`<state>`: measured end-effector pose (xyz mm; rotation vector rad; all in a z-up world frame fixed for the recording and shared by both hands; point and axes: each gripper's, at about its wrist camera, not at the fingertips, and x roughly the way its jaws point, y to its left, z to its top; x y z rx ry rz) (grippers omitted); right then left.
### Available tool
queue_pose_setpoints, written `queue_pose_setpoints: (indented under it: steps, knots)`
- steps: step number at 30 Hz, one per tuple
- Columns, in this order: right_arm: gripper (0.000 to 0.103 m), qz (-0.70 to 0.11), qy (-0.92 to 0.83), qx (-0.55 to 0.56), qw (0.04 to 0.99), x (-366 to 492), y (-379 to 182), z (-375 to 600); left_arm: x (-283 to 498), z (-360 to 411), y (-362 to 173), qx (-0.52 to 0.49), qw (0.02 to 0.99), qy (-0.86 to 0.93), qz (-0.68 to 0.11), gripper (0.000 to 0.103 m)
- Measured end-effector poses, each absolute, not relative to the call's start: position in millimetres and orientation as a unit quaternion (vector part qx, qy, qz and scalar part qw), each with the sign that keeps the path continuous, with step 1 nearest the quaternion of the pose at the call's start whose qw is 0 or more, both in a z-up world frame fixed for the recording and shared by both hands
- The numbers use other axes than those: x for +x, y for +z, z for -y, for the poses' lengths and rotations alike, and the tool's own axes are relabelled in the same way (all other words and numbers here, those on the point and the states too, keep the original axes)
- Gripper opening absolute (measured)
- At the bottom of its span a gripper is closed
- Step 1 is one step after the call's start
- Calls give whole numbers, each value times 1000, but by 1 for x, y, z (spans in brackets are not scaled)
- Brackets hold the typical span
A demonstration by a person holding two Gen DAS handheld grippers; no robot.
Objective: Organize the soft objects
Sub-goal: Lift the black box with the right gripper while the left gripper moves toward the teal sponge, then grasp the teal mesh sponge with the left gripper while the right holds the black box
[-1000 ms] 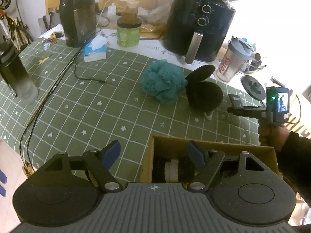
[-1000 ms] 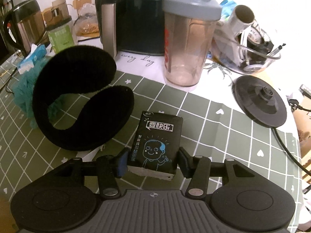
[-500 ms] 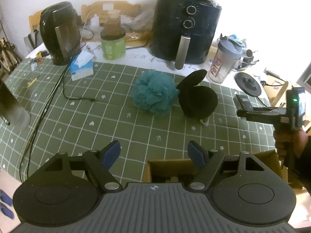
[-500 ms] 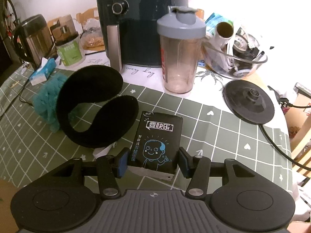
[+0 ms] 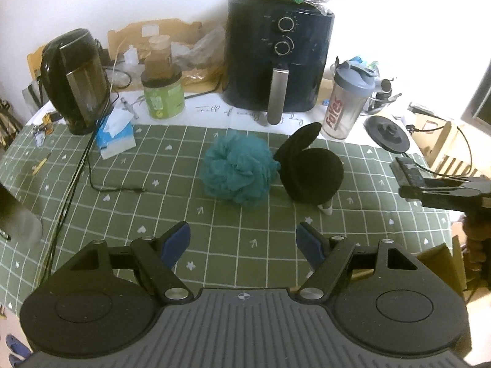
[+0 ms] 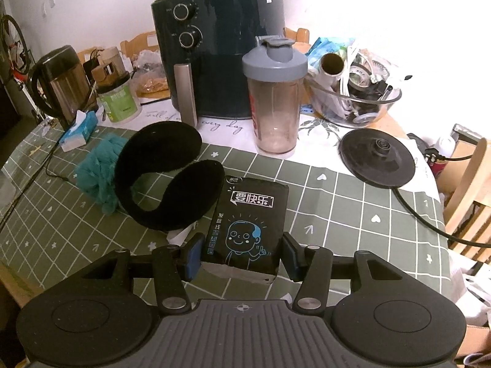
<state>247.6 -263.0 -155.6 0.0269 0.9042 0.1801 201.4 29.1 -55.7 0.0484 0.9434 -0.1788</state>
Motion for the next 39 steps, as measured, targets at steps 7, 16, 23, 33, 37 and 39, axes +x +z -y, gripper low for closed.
queue_pose_setpoints:
  steps: [7,16,23,33,37,39]
  knots:
    - [55,-430,83,23,899,232,-142,265,215,-30,-61,38,888,-97,-447,76]
    - [55,-424,75,39,902,212,-127,268,236,-29,-71,60,889,-116,-438,76]
    - [55,-422,66,51,903,198,-121,270,255,-28,-83,71,890,-131,-432,76]
    - [55,-419,53,70,904,178,-114,274,280,-21,-106,91,885,-155,-429,76]
    - [55,-417,50,76,904,171,-111,274,293,-19,-115,91,883,-163,-431,76]
    - [55,-415,49,79,905,167,-109,274,299,-18,-119,90,882,-165,-432,76]
